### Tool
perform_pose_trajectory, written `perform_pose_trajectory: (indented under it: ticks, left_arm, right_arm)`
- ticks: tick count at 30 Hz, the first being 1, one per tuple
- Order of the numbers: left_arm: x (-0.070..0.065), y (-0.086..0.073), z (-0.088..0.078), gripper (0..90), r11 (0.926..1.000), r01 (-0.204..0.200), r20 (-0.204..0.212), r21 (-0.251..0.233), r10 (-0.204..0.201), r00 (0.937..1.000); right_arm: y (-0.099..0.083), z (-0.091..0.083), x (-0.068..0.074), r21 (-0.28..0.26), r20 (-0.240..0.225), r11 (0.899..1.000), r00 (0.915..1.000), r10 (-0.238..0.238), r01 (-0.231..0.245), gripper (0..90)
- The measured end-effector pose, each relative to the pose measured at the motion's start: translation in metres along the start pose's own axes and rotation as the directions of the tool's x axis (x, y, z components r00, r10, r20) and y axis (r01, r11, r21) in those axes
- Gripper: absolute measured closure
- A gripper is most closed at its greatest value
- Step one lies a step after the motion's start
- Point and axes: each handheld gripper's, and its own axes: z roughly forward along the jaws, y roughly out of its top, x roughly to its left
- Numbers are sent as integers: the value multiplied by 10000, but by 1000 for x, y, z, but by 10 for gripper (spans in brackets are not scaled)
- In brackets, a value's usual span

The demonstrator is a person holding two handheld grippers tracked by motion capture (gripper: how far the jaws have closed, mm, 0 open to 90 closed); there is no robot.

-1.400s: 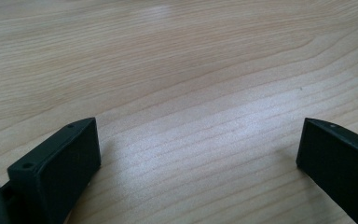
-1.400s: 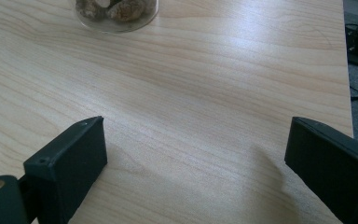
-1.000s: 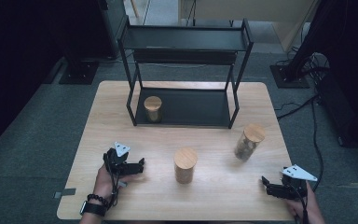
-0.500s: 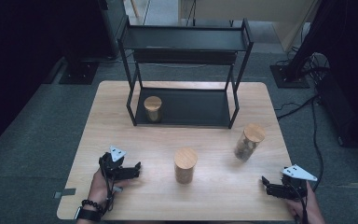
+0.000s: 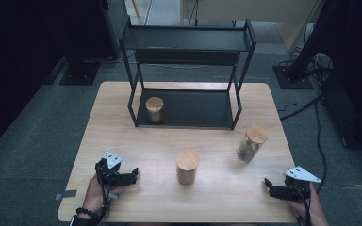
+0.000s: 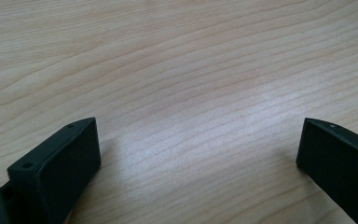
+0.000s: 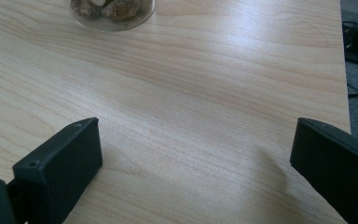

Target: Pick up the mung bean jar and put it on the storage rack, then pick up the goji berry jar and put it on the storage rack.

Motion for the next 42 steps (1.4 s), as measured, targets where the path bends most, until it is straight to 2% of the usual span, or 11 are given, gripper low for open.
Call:
perform_pose_trajectory:
  ticks: [12, 24, 32, 42]
  left_arm:
    - [3, -7, -7, 0, 10000, 72, -119, 30, -72, 9999]
    - [10, -17, -17, 0, 10000, 56, -56, 15, -56, 10000]
    - [18, -24, -24, 0, 10000, -45, 38, 34, 45, 10000]
    - [29, -34, -35, 0, 10000, 42, -33, -1, -42, 10000]
  right_arm:
    - [0, 0, 1, -26, 47, 10000, 10000, -37, 38, 17]
    - [0, 0, 1, -23, 50, 10000, 10000, -32, 32, 17]
    - [0, 0, 1, -24, 50, 10000, 10000, -34, 34, 16]
    - [0, 0, 1, -34, 25, 10000, 10000, -76, 76, 17]
